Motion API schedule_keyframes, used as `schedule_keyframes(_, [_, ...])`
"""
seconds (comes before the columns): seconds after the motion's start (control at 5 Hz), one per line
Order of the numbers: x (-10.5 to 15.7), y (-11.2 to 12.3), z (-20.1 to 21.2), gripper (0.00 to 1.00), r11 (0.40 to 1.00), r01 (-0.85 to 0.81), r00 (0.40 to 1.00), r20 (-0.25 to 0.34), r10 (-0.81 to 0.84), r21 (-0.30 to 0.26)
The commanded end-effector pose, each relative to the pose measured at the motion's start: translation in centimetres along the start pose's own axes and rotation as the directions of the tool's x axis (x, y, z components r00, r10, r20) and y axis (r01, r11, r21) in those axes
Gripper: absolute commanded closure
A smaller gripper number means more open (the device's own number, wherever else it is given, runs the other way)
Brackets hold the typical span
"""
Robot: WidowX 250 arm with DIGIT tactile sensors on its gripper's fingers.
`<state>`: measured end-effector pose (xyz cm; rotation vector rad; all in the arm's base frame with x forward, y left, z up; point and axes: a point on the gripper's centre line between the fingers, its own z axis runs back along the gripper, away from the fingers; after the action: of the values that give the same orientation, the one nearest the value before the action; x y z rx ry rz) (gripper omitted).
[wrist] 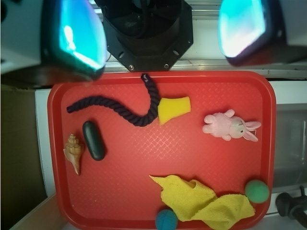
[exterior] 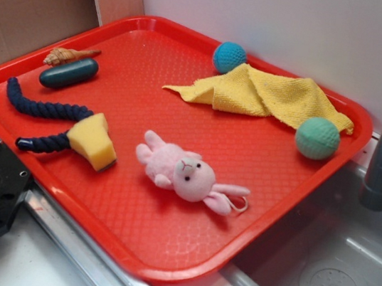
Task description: Grab the pink bunny.
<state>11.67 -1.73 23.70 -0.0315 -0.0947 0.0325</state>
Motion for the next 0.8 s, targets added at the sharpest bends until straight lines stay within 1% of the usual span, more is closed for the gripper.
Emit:
schedule_keyframes(0.0, [0.0,0.0,0.0,0.00,1.000,0.000,1.000,0.000,0.000,0.000])
schedule_keyframes(0.2, [2.9,-4.9,-5.5,0.00,0.966,0.254,0.963,-0.099,-0.250,0.036])
schedule_keyframes(0.4, [5.0,-10.6,-10.8,0.00,0.875,0.485,0.872,-0.087,-0.482,0.014])
schedule_keyframes(0.6, [4.6,-12.9,-15.9,0.00,0.728,0.685,0.726,-0.070,-0.684,-0.006])
